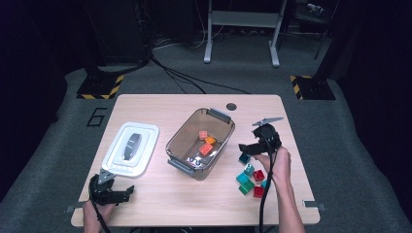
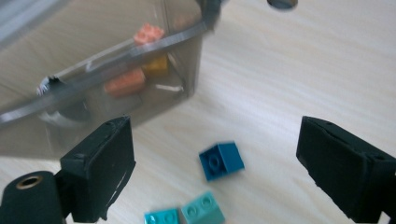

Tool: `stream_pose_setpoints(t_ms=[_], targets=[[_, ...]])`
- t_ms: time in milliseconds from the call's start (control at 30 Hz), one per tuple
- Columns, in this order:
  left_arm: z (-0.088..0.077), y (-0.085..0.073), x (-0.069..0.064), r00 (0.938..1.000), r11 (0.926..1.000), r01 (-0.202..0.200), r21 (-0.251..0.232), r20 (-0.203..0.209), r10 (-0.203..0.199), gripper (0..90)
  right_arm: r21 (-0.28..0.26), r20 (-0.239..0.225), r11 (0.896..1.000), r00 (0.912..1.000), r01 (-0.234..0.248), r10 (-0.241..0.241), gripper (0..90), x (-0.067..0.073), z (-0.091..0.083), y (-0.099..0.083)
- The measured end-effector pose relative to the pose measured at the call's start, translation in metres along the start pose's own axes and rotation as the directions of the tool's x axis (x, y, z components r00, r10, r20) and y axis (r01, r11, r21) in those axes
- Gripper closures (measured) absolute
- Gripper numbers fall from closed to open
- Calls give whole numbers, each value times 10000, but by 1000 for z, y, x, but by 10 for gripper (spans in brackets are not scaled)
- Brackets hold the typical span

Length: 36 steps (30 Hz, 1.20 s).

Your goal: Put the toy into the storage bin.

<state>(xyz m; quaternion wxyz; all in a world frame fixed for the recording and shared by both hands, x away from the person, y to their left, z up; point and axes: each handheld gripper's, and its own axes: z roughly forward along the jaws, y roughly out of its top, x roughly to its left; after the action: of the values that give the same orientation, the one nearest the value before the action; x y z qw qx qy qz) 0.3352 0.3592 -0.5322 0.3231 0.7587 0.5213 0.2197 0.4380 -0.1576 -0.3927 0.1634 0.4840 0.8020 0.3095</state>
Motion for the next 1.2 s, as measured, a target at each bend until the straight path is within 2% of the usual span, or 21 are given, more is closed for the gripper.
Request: stream_pose_setpoints(t_ms=[200, 400, 667, 767, 800, 833, 900, 1033, 1200], targets=[[0, 0, 0, 10000, 10000, -4, 1, 3, 4, 9, 398, -33, 9981, 9989, -473, 475, 66, -11, 6, -31], [0, 0, 0, 10000, 10000, 18, -20, -18, -18, 9, 704, 3, 9944, 9969, -789, 791, 89, -18, 10, -57], [0, 0, 0, 10000, 10000, 20, -27, -23, -20, 9, 1285, 77, 9855, 9938, -1106, 1106, 83, -18, 24, -84], [0, 0, 0, 10000, 10000, 23, -31, -22, -23, 9, 1409, 130, 9843, 9943, -1067, 1059, 154, -17, 28, -90], [0, 0, 0, 10000, 10000, 20, -20, -16, -20, 9, 1452, 193, 9819, 9926, -1214, 1198, 180, -16, 29, -91], [0, 0, 0, 10000, 10000, 15, -14, -1, -15, 9, 1478, 220, 9824, 9935, -1141, 1121, 227, -16, 30, -92], [0, 0, 0, 10000, 10000, 18, -28, -22, -18, 9, 1752, 261, 9767, 9922, -1243, 1216, 250, -15, 33, -94], [0, 0, 0, 10000, 10000, 26, -25, -26, -26, 9, 1800, 257, 9770, 9934, -1145, 1117, 363, -13, 36, -96], [0, 0, 0, 10000, 10000, 12, -25, -29, -12, 9, 1924, 465, 9757, 9941, -1048, 976, 499, -12, 39, -97]])
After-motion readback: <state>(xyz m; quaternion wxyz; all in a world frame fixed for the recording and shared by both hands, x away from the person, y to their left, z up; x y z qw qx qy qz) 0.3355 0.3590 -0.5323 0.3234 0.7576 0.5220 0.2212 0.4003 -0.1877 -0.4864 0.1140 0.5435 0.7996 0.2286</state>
